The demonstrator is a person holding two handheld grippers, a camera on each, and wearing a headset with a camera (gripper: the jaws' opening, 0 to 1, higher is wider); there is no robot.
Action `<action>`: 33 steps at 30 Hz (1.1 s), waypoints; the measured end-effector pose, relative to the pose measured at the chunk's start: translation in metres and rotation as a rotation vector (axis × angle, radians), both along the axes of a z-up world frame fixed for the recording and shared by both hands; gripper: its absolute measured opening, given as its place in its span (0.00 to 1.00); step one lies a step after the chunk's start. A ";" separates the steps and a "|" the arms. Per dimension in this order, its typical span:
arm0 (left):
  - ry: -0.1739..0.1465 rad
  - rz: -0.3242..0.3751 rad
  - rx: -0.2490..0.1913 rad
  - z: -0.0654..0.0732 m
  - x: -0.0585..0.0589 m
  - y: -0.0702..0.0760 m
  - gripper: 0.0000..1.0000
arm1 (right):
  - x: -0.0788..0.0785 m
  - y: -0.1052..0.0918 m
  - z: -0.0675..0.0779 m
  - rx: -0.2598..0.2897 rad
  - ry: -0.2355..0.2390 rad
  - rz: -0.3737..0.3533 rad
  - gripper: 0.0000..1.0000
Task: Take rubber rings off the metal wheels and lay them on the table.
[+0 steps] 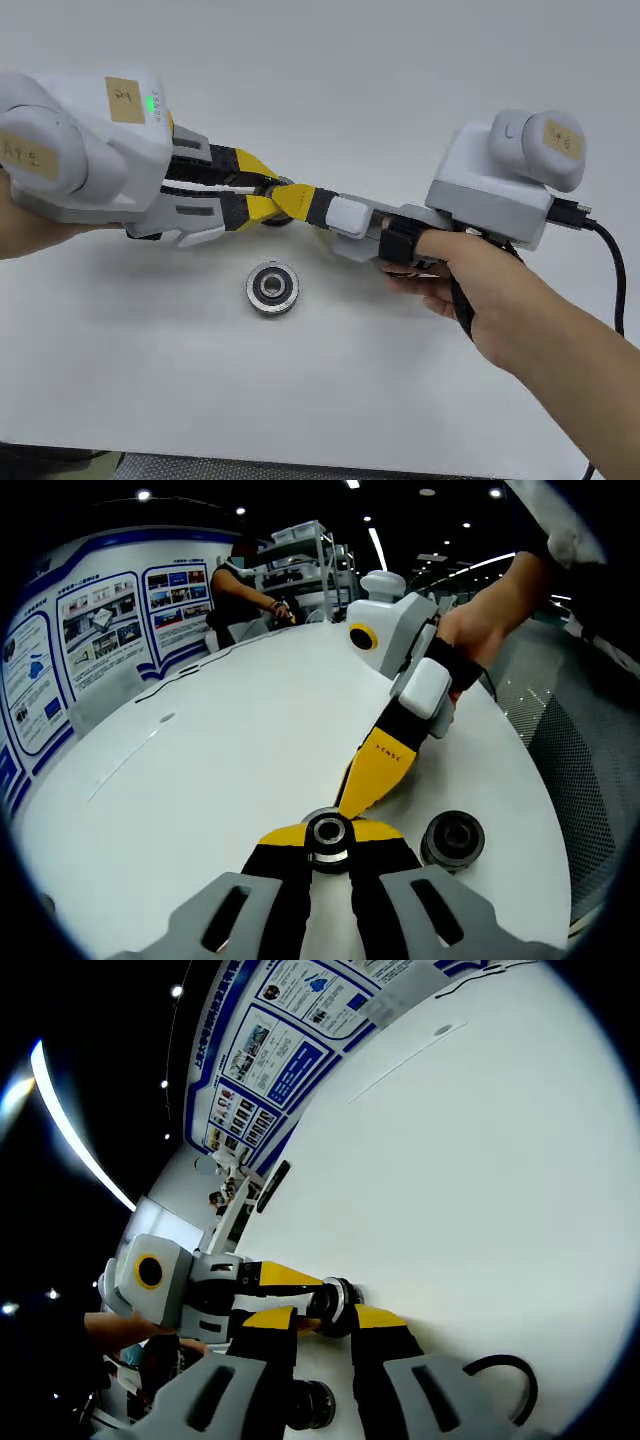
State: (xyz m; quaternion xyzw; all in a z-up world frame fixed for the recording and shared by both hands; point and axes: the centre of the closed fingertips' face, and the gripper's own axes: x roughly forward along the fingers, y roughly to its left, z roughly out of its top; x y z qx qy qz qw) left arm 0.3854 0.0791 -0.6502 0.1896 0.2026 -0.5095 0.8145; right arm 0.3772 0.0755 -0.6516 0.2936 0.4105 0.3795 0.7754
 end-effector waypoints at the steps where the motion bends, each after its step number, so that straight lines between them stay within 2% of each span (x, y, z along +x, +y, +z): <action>1: -0.001 0.000 0.000 0.000 0.000 0.000 0.13 | -0.001 0.000 0.001 -0.003 -0.008 0.002 0.22; 5: 0.000 0.000 -0.002 0.000 0.000 0.000 0.13 | 0.002 -0.003 0.004 0.006 -0.019 -0.005 0.17; 9: 0.001 0.000 -0.001 0.000 0.000 0.000 0.13 | 0.003 -0.004 -0.001 -0.006 -0.010 -0.008 0.14; 14: 0.000 -0.002 -0.002 0.000 0.000 0.000 0.13 | 0.006 -0.008 -0.007 -0.030 0.001 -0.031 0.03; 15: 0.000 -0.002 -0.001 0.000 0.000 0.000 0.13 | 0.005 -0.008 -0.007 -0.027 0.019 -0.035 0.03; 19: -0.001 -0.003 0.001 0.000 0.000 0.000 0.13 | 0.003 -0.009 -0.004 -0.040 0.003 -0.036 0.02; 22: -0.001 -0.003 0.004 0.000 -0.001 0.000 0.13 | 0.002 -0.007 -0.001 -0.068 -0.047 -0.025 0.02; 33: -0.001 -0.023 0.015 0.000 -0.002 -0.001 0.13 | 0.002 -0.004 -0.001 -0.093 -0.058 -0.001 0.01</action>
